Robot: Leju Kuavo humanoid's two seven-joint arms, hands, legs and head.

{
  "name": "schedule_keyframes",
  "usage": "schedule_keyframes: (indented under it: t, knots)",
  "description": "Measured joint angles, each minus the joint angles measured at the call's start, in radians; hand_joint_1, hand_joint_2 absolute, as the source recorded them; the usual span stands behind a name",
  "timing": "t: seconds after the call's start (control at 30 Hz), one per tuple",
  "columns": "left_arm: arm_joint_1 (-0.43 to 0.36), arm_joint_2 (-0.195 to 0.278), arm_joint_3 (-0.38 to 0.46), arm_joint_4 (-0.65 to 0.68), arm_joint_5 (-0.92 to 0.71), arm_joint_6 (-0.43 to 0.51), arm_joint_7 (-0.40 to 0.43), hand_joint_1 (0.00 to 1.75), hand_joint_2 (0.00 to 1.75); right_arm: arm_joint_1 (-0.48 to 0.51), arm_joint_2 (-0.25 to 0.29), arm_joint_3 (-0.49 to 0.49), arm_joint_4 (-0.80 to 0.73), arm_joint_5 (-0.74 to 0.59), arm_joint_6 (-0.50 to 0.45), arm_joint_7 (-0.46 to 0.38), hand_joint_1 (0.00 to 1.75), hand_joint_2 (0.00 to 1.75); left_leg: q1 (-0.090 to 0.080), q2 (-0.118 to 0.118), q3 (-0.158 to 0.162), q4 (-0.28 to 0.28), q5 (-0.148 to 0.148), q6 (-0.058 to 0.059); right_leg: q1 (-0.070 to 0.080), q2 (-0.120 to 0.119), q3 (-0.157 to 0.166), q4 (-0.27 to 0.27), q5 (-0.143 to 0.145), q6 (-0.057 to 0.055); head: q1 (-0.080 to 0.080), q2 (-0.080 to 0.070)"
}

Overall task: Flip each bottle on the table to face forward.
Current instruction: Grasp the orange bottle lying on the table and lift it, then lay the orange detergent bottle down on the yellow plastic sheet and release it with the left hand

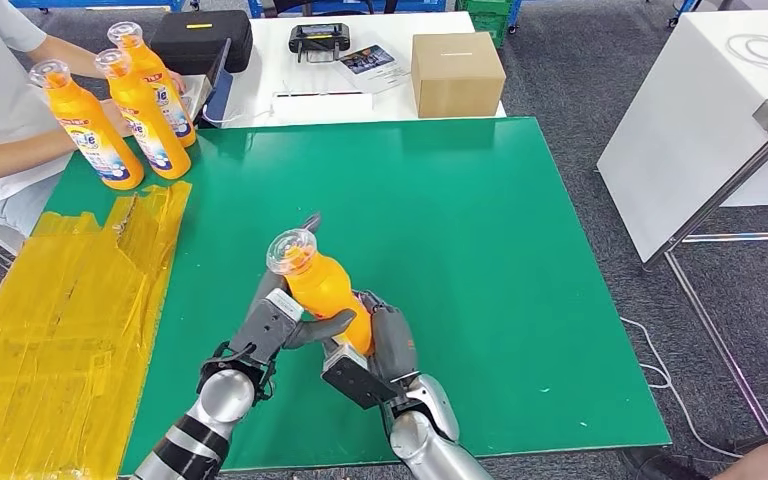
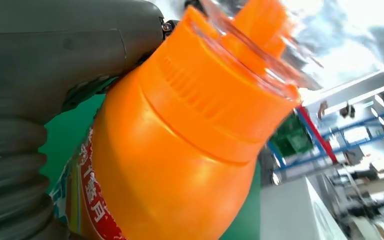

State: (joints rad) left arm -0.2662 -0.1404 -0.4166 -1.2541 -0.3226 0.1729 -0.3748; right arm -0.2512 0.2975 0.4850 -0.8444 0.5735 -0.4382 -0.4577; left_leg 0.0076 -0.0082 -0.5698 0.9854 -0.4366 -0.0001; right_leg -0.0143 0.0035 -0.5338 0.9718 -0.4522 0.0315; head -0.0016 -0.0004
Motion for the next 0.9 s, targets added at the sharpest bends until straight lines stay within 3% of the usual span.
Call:
schedule_keyframes:
  t: [0.03, 0.07, 0.37, 0.9]
  knots:
    - [0.0, -0.002, 0.007, 0.006, 0.031, -0.02, -0.01, 1.72, 1.75, 0.001, 0.0, 0.003, 0.0, 0.0, -0.005, -0.001, 1.75, 1.75, 0.0, 0.0, 0.0, 0.0, 0.0, 0.0, 0.0, 0.0, 0.0, 0.0, 0.0, 0.0, 0.0, 0.0]
    - [0.001, -0.004, 0.014, 0.011, 0.064, -0.039, -0.02, 1.75, 1.75, 0.0, 0.0, 0.006, 0.0, 0.0, -0.009, -0.002, 1.75, 1.75, 0.0, 0.0, 0.0, 0.0, 0.0, 0.0, 0.0, 0.0, 0.0, 0.0, 0.0, 0.0, 0.0, 0.0]
    - [0.03, -0.015, 0.075, 0.014, 0.283, -0.158, -0.053, 1.75, 1.75, -0.01, 0.0, 0.039, 0.006, -0.015, -0.027, -0.028, 1.75, 1.75, 0.0, 0.0, 0.0, 0.0, 0.0, 0.0, 0.0, 0.0, 0.0, 0.0, 0.0, 0.0, 0.0, 0.0]
    - [0.067, -0.017, 0.114, -0.037, 0.366, -0.171, -0.07, 1.75, 1.75, -0.021, 0.006, 0.068, 0.006, -0.033, -0.034, -0.043, 1.75, 1.75, 0.0, 0.0, 0.0, 0.0, 0.0, 0.0, 0.0, 0.0, -0.001, 0.0, 0.0, 0.0, 0.0, 0.0]
